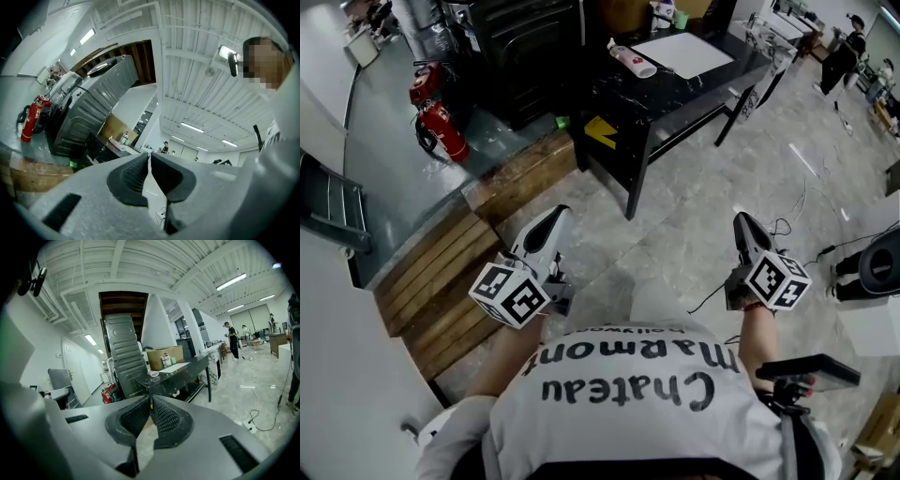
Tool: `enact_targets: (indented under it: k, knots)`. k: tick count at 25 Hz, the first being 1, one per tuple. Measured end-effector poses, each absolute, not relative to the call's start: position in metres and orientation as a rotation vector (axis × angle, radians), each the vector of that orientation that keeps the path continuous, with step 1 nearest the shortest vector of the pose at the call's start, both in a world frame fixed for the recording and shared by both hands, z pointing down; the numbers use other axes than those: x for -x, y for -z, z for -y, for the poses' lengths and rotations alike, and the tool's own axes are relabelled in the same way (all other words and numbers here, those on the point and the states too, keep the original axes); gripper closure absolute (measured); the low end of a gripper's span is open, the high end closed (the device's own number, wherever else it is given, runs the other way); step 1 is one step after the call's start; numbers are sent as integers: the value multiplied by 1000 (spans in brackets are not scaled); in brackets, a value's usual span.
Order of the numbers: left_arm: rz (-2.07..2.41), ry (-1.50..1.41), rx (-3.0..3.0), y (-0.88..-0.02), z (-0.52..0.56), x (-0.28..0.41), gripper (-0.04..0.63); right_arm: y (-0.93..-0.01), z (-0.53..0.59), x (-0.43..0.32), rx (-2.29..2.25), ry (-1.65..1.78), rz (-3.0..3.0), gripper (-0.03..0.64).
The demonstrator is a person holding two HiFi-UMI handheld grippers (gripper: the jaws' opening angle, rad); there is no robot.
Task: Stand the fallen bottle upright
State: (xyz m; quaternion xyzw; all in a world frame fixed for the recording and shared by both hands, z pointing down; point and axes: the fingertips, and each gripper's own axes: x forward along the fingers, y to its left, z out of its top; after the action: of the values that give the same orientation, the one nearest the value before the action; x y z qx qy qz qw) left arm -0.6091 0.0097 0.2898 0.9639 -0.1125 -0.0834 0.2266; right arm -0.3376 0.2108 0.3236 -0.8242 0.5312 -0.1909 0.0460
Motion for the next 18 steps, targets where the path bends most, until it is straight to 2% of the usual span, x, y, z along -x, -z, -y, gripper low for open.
enact_targets:
  k: [13,18]
  knots:
    - [361,257,-2727,-279,47,520,572,-325,-135,244,2432,570,-1659,592]
    - [414,265,-2747,-264,83,461,482,-316,-80,177,2378,569,-1727,592]
